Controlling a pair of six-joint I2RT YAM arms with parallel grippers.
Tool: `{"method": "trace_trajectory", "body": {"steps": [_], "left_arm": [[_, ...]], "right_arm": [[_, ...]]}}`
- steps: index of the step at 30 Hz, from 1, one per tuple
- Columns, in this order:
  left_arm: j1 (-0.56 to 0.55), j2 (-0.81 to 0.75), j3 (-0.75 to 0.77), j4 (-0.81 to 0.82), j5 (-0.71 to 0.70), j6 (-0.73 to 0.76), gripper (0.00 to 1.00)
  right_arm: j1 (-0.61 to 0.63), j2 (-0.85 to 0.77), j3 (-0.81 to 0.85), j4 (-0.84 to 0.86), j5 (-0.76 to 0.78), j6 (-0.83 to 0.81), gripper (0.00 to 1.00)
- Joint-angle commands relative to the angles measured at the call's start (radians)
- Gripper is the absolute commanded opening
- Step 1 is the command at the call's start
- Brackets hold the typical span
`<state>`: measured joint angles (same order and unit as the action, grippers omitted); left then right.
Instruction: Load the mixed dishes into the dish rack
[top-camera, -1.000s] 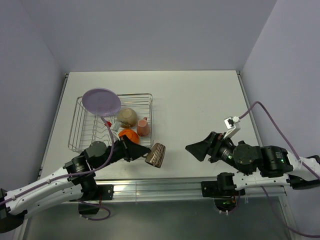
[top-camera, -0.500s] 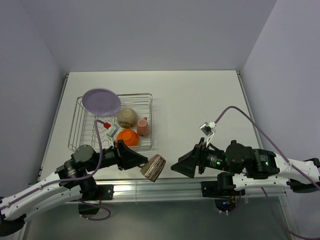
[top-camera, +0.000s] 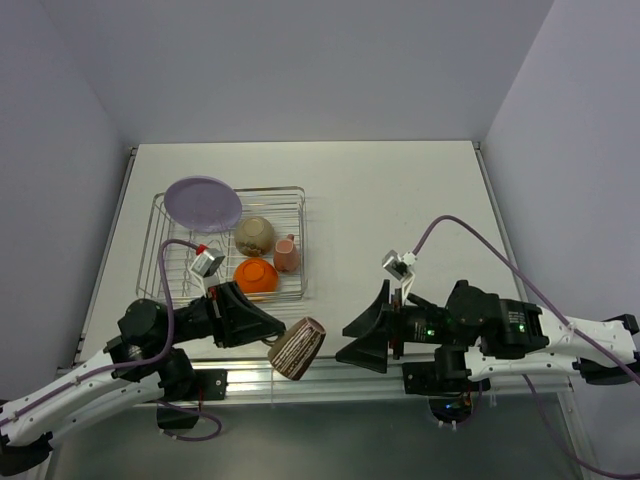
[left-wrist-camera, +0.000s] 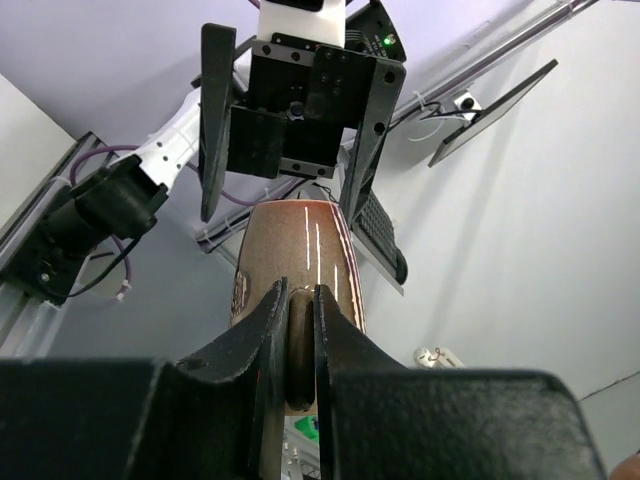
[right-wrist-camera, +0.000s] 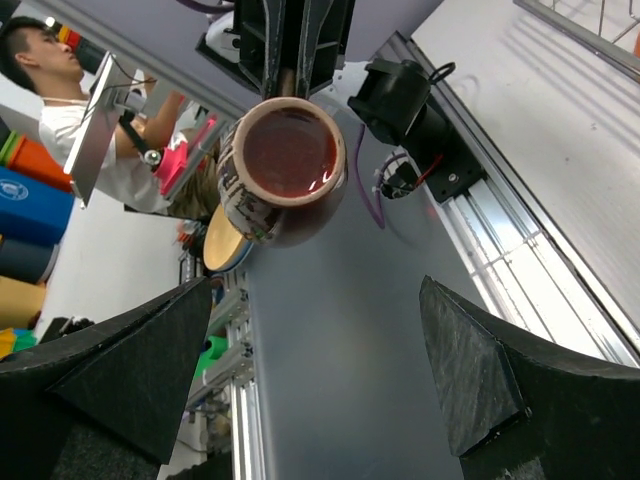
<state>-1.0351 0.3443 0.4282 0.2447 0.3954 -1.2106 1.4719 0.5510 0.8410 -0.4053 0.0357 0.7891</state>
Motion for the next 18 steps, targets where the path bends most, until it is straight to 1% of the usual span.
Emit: {"method": "trace_trajectory", "body": {"steps": [1,7,11,16,18], "left_arm": [[0.001,-0.018,-0.006,0.103,0.02,-0.041,0.0],[0.001,-0.01,-0.016,0.126,0.028,-0.043,0.0],[0.001,-0.005,-0.017,0.139,0.036,-0.046,0.0],[0.0,-0.001,-0.025,0.148,0.048,-0.041,0.0],[0.0,-0.001,-0.029,0.16,0.056,-0.041,0.0]], "right_arm": [[-0.005,0.047,0.009,0.069,-0.031,-0.037,0.92],[-0.009,0.116,0.036,0.126,-0.057,-0.042,0.91],[-0.018,0.171,0.061,0.16,-0.082,-0.045,0.88],[-0.03,0.187,0.064,0.223,-0.126,-0.042,0.85],[-0.036,0.182,0.05,0.256,-0.174,-0.036,0.84]]}}
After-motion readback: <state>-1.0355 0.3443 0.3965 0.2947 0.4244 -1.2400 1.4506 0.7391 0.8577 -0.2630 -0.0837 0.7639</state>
